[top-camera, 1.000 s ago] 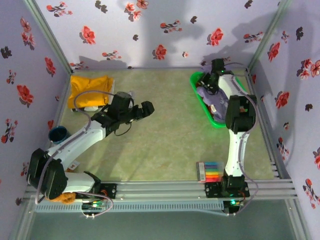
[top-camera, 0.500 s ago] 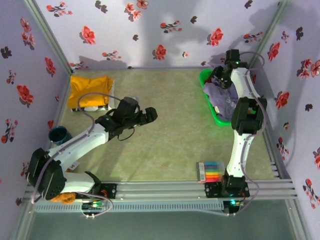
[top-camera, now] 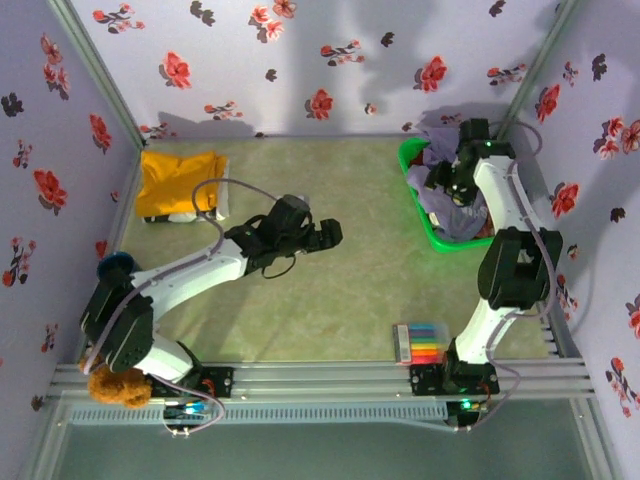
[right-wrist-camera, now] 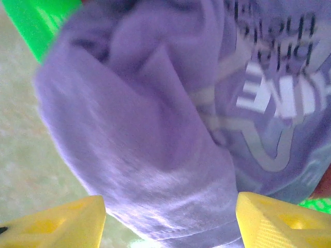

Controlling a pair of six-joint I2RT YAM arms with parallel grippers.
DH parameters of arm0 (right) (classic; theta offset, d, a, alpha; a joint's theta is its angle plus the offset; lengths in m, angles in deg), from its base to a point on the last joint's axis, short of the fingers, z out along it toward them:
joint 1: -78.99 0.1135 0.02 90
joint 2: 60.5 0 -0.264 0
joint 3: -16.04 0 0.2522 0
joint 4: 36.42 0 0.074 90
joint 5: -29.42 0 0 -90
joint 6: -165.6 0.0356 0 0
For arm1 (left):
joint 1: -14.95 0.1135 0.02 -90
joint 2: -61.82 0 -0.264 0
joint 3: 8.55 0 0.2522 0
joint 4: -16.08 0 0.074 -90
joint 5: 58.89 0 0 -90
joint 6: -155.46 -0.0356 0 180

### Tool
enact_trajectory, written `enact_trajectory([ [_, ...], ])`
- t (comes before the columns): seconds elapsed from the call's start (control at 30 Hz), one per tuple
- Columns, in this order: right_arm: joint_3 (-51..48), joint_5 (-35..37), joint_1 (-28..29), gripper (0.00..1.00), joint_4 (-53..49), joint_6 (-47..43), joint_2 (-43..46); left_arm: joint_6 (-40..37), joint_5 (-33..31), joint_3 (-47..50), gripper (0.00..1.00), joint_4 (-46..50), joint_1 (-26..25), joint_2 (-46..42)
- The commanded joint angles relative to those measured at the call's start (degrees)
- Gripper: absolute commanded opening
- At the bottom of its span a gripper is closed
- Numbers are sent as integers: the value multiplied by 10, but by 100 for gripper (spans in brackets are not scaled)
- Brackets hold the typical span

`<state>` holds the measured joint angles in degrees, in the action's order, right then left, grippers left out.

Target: Fold and stack the t-shirts

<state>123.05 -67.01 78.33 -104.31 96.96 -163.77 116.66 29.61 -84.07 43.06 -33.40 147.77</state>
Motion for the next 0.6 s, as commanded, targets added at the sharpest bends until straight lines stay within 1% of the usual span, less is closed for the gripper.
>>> enact_trajectory([
  [0.0,-22,-18,7,65,-3,-28,-2,-4,-8,-29,100,-16,-13,24],
  [0.07,-26,-16,7,62,0,-32,-9,-2,-8,-36,100,-19,-20,35],
  [0.13,-26,-11,6,55,4,-34,-17,4,-9,-40,99,-23,-26,44],
  [0.2,-26,-8,7,44,13,-34,-20,8,-6,-42,99,-26,-30,50],
  [0.27,-25,-9,7,28,20,-31,-16,12,-2,-42,99,-28,-31,53],
  [0.43,-17,15,12,1,24,-25,35,9,-7,-44,99,-23,-31,47],
  [0.57,-14,30,18,0,45,-17,97,0,-8,-54,100,-11,-27,44],
])
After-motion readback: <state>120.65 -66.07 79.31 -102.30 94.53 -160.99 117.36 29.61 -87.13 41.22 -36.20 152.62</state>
